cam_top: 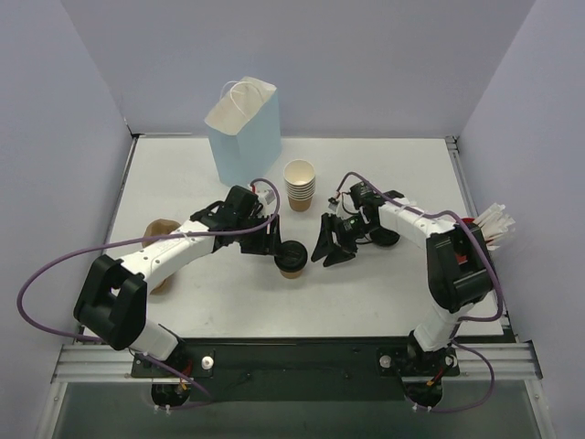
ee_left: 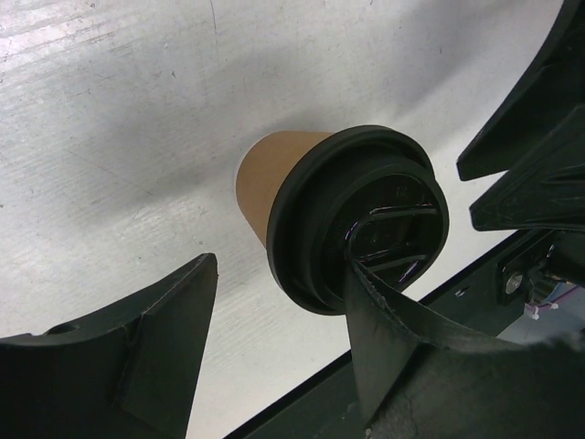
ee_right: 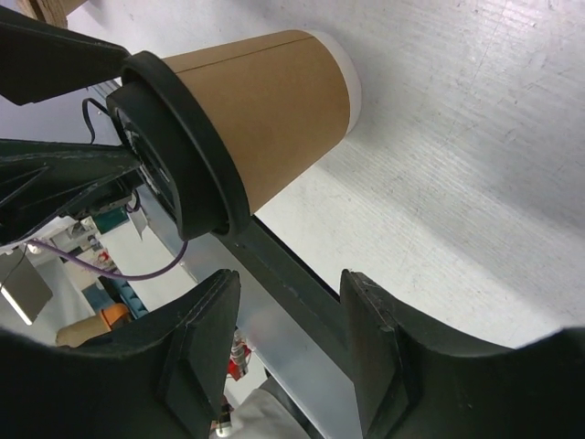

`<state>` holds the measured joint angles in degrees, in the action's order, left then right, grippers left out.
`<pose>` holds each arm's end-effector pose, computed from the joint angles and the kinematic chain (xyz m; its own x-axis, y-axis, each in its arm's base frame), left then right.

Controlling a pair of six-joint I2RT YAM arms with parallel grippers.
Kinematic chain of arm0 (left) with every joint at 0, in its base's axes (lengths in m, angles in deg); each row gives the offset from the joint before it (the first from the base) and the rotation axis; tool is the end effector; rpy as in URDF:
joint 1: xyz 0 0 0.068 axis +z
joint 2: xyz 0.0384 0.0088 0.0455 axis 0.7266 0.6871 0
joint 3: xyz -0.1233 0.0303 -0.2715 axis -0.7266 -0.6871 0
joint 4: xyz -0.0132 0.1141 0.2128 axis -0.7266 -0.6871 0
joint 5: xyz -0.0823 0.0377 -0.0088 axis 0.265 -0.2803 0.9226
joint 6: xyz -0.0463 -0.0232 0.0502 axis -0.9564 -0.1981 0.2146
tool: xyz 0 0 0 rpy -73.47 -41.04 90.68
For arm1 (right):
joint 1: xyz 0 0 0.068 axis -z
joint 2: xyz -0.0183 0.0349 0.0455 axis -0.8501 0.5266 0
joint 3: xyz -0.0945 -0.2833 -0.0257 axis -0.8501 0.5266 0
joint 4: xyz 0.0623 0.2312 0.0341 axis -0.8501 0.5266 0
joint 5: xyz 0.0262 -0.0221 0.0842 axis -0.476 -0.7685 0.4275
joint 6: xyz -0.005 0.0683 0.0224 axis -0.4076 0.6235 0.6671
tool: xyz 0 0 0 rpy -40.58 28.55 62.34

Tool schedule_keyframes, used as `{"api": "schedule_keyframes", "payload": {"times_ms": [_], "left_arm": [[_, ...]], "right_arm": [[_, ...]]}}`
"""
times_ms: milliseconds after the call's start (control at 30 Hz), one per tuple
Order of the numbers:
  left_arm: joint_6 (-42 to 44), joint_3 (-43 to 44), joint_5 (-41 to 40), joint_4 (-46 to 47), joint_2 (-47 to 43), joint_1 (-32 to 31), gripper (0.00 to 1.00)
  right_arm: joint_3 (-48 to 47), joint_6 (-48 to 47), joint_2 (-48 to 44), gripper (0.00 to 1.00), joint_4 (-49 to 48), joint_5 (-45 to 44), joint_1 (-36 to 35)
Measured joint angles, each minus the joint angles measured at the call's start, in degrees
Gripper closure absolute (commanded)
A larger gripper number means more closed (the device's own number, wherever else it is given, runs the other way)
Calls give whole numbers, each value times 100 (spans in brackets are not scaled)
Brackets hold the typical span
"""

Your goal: Pack the takeout coffee

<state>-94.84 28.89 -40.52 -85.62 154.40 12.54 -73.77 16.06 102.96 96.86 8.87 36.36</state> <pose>0.2421 -0.1831 0.2496 -0.9052 0.0678 -0.4194 0.2801 0.8375 -0.4692 0.2892 0.1661 0.2228 -0.9681 -0.1475 -0.2027 -0.2503 0.5285 0.8112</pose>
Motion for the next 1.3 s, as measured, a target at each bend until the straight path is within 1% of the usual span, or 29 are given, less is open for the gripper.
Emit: {"api": "schedule_keyframes", "payload": {"times_ms": [267, 467, 533, 633, 767, 1000, 1133, 1233, 1300], "left_arm": [[-48, -72, 9, 129, -2, 2, 34], [-144, -146, 20, 243, -20, 2, 34], [-170, -188, 20, 291, -39, 2, 34], [-225, -254, 15, 358, -72, 2, 34], [-358, -350, -20, 439, -122, 2, 34], [-634, -619, -94, 702, -282, 0, 34], [-796, -822, -133, 929, -402, -4, 34], [-835, -811, -188, 916, -437, -17, 34], [-796, -660, -238, 717, -417, -26, 33]], "right_arm": [[-297, -7, 398, 52, -61, 111, -149], [-466, 0, 448, 62, -85, 85, -186], [-479, 20, 540, 68, -125, 20, -184], [-485, 168, 667, 72, -155, 197, -153], [-479, 321, 667, 76, -190, 210, -153], [-173, 726, 522, 76, -540, 184, -149], [-83, 887, 437, 73, -656, 114, -162], [-188, 898, 396, 70, -494, -72, -192], [-476, 802, 400, 69, -181, -415, -238]]}}
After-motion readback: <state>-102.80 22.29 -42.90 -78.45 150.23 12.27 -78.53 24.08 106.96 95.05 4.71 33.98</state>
